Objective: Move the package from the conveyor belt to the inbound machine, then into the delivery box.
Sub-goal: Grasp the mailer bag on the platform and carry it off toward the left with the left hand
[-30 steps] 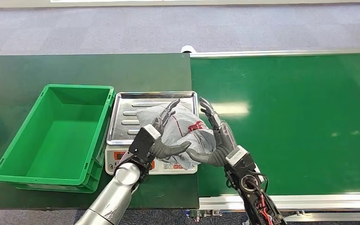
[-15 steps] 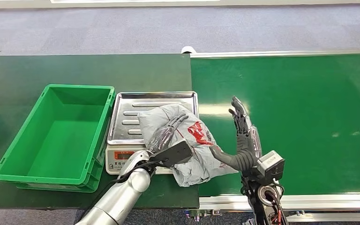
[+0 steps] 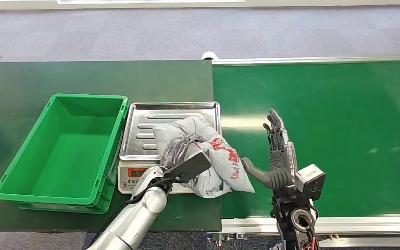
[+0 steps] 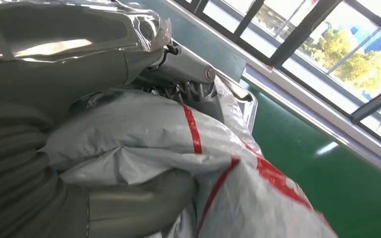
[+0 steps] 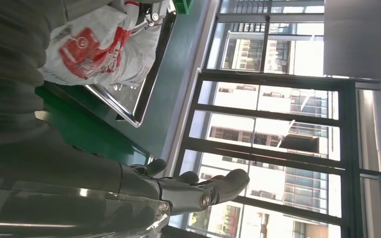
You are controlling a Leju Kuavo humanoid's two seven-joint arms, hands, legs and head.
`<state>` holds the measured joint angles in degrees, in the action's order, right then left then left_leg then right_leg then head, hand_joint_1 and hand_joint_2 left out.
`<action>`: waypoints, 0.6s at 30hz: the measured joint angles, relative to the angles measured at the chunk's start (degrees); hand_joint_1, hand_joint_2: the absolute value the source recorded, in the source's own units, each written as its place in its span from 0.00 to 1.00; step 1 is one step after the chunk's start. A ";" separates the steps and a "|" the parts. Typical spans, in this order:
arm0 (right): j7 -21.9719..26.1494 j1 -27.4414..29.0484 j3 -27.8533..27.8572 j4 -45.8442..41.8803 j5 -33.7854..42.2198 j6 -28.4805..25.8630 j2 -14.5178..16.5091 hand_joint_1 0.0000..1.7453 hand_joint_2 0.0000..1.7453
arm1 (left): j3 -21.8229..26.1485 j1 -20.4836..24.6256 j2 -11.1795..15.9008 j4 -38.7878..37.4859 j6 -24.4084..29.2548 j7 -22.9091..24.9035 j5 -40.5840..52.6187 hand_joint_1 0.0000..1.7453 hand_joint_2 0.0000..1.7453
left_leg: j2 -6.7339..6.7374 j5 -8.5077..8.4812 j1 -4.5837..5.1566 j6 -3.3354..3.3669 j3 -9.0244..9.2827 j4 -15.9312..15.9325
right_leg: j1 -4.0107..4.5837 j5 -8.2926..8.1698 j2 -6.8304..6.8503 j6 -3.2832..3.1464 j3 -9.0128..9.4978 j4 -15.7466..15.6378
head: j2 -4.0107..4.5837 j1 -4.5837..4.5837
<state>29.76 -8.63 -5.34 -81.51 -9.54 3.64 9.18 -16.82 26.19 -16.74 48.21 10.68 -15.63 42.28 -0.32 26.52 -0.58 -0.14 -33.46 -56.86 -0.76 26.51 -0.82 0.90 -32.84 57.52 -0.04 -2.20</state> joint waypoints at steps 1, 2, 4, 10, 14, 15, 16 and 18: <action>-0.05 0.01 0.23 -0.05 0.11 0.02 0.09 0.00 1.00 | 0.18 -0.07 -0.04 0.11 0.31 0.16 0.13 1.00 1.00 | 0.00 0.00 0.00 0.00 0.00 0.00 | 0.00 0.00 0.00 0.00 0.00 0.00 | 0.00 0.00; -0.14 0.02 0.49 -0.11 0.22 0.03 0.17 0.00 1.00 | 0.33 -0.13 -0.07 0.19 0.59 0.30 0.25 1.00 1.00 | 0.00 0.00 0.00 0.00 0.01 0.00 | 0.00 0.00 0.00 0.00 0.01 0.00 | 0.00 0.00; -0.35 0.04 1.02 -0.31 0.39 0.08 0.32 0.00 1.00 | 0.57 -0.26 -0.13 0.34 0.92 0.42 0.34 1.00 1.00 | 0.00 0.00 0.00 0.00 0.01 0.00 | 0.00 0.00 0.01 0.00 0.02 0.00 | 0.00 0.00; -0.82 0.47 1.72 -0.79 0.51 0.35 0.63 0.00 1.00 | 1.55 -1.84 -0.28 1.96 4.37 -0.58 0.09 1.00 1.00 | 0.01 0.00 0.00 0.00 0.05 0.00 | 0.00 0.00 0.01 0.00 0.04 0.00 | 0.00 0.00; -1.22 0.88 2.05 -1.14 1.16 0.40 0.87 0.00 1.00 | 2.87 -4.05 -0.39 4.38 11.84 -4.41 -2.19 1.00 1.00 | 0.07 0.01 0.00 -0.01 0.00 0.00 | 0.01 0.00 -0.02 0.00 -0.04 0.00 | 0.00 0.00; -1.37 0.96 2.15 -1.21 1.47 0.39 0.96 0.00 1.00 | 3.30 -4.68 -0.42 5.25 14.32 -6.05 -3.17 1.00 1.00 | 0.08 0.01 0.00 -0.01 -0.03 0.00 | 0.01 0.00 -0.02 0.00 -0.08 0.00 | 0.00 -0.01; -1.47 1.02 2.24 -1.27 1.79 0.39 1.04 0.00 1.00 | 3.76 -5.27 -0.44 6.23 16.67 -7.78 -4.27 1.00 1.00 | 0.08 0.01 -0.01 -0.01 -0.06 0.00 | 0.01 0.01 -0.03 0.00 -0.12 0.00 | 0.00 -0.01; -1.57 1.04 2.39 -1.31 2.31 0.38 1.14 0.00 1.00 | 4.57 -6.15 -0.38 8.39 20.56 -10.96 -6.29 1.00 1.00 | 0.04 0.01 -0.01 -0.01 -0.13 0.00 | 0.01 0.01 -0.01 0.00 -0.17 0.00 | 0.00 -0.02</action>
<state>28.19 -7.59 -2.95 -82.82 -7.22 4.02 10.32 -12.25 20.04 -17.12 56.60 31.24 -26.59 35.99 -0.29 26.53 -0.59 -0.16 -33.58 -56.86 -0.75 26.53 -0.84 0.90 -33.01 57.53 -0.04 -2.22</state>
